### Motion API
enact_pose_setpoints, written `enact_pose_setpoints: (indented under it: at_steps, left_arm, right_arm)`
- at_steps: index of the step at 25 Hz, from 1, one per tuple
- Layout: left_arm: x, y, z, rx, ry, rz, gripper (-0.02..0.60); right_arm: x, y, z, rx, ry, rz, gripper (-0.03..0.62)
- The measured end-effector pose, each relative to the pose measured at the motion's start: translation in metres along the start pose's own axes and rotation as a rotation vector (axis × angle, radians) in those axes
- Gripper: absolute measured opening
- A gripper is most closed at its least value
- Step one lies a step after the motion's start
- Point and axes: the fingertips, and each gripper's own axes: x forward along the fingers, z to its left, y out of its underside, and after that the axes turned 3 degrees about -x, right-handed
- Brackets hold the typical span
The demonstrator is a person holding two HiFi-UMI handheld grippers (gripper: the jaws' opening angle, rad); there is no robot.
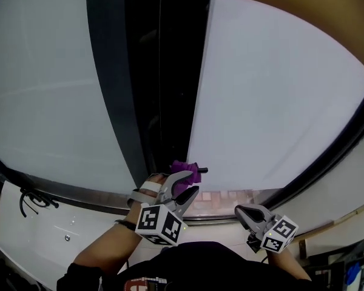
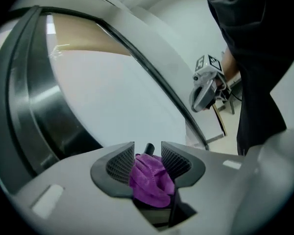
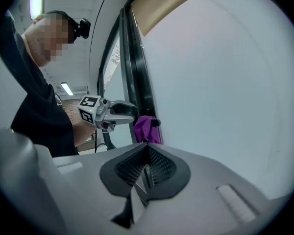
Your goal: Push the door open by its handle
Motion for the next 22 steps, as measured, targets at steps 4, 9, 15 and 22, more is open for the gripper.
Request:
enact_pose_setpoints:
  at_steps: [4,9,15,22]
  left_arm:
    - [0.041,0.018,-0.003,0.125,0.016,0.181,0.192]
    - [0.087,0.049,0.012,0.131,0.011,0.426,0.192]
    - [0.105,0.081,0.017,0.29,-0.058,0.638,0.188]
    - [0.113,0.101,0.013,0.595,-0.087,0.8,0.153]
  right_arm:
    - [0.005,-0.001,-0.023,0.01,-0.041,-0.025,0.0]
    - [0.012,-0.015,-0.068,0.043,-0.152,-0.062,0.0]
    - [0.009,-0.015,-0.089,0.047,-0.265,-0.089,0.0]
    - [0.013,-0.012,-0.101,0.074,-0.312,-0.095,0.0]
